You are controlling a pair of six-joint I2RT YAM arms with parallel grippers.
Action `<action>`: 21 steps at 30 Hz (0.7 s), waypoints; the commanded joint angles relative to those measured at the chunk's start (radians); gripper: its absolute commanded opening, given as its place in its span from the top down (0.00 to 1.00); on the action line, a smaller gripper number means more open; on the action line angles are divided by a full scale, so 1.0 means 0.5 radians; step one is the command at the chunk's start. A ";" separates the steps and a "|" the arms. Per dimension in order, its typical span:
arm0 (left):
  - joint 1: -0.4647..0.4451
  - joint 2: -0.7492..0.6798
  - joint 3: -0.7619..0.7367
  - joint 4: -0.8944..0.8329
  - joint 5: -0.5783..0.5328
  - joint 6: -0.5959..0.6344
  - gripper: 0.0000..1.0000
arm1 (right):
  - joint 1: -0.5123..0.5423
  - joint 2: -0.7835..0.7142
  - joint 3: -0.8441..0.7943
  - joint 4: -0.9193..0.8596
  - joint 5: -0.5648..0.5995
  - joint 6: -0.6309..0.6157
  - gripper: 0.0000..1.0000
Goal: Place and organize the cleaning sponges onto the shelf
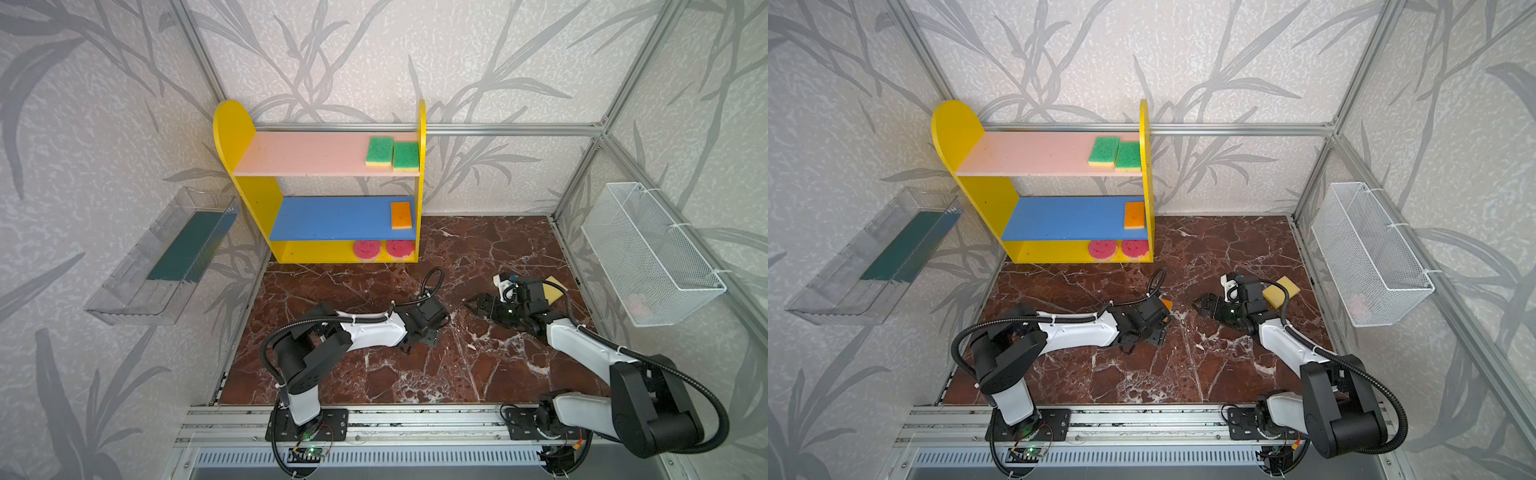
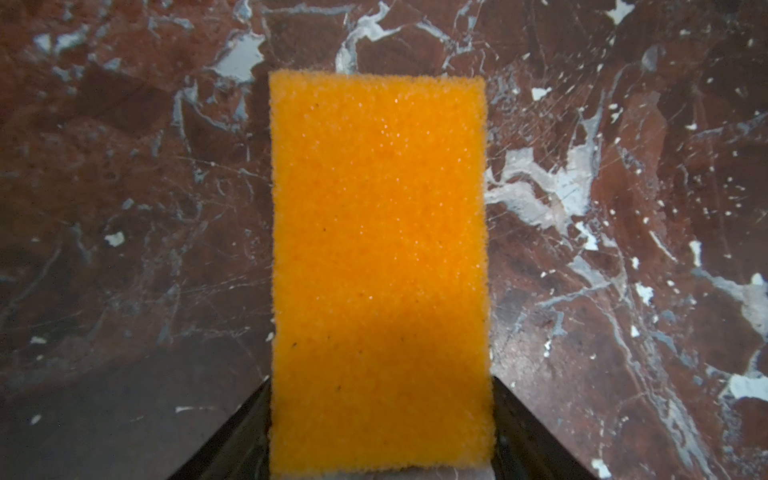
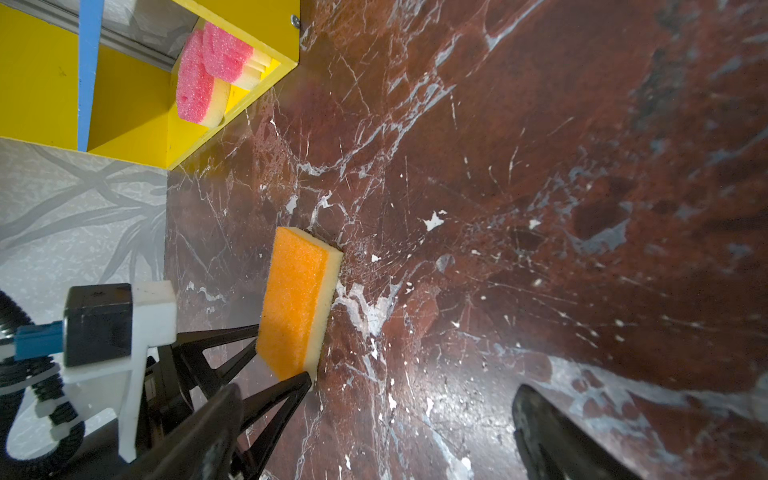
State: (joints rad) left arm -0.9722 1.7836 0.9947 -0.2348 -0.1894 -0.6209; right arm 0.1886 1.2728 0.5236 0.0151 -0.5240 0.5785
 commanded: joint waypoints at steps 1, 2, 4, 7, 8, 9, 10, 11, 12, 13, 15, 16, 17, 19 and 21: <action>-0.007 -0.129 0.017 -0.073 -0.101 -0.012 0.26 | 0.000 -0.028 -0.001 -0.002 -0.013 -0.022 0.01; -0.005 -0.153 0.027 -0.113 -0.122 -0.031 0.26 | 0.001 -0.031 0.003 -0.005 -0.014 -0.022 0.01; -0.006 -0.208 0.038 -0.165 -0.152 -0.029 0.25 | 0.000 -0.038 0.005 -0.014 -0.011 -0.025 0.01; -0.004 -0.332 0.045 -0.255 -0.258 -0.029 0.25 | 0.000 -0.051 0.011 -0.026 -0.011 -0.028 0.01; 0.003 -0.386 0.043 -0.282 -0.297 -0.017 0.25 | 0.000 -0.056 0.011 -0.025 -0.011 -0.028 0.01; 0.019 -0.450 0.029 -0.294 -0.326 -0.003 0.25 | 0.000 -0.062 0.011 -0.030 -0.010 -0.030 0.01; 0.042 -0.505 0.015 -0.298 -0.340 0.007 0.24 | 0.000 -0.066 0.009 -0.030 -0.008 -0.030 0.01; 0.069 -0.580 -0.010 -0.287 -0.367 0.018 0.24 | 0.000 -0.070 0.008 -0.031 -0.011 -0.031 0.01; 0.103 -0.659 -0.052 -0.260 -0.393 0.040 0.24 | 0.001 -0.073 0.006 -0.030 -0.011 -0.031 0.01; 0.144 -0.723 -0.081 -0.243 -0.395 0.058 0.24 | 0.000 -0.076 0.004 -0.030 -0.011 -0.030 0.01; 0.268 -0.872 -0.129 -0.228 -0.363 0.097 0.24 | 0.000 -0.081 -0.003 -0.023 -0.014 -0.028 0.01; 0.325 -0.927 -0.140 -0.227 -0.346 0.125 0.24 | 0.000 -0.082 -0.004 -0.018 -0.014 -0.025 0.01; 0.382 -0.989 -0.139 -0.226 -0.332 0.160 0.24 | 0.000 -0.082 -0.009 -0.012 -0.017 -0.022 0.01; 0.464 -1.079 -0.135 -0.218 -0.325 0.230 0.24 | 0.002 -0.082 -0.016 0.007 -0.023 -0.013 0.01; 0.548 -1.129 -0.098 -0.216 -0.340 0.292 0.24 | 0.000 -0.071 -0.029 0.039 -0.033 -0.001 0.01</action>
State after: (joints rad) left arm -0.7296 1.2533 0.9421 -0.3275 -0.3321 -0.5388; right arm 0.1886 1.2491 0.5228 0.0154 -0.5247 0.5758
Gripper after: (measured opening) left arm 0.759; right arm 0.991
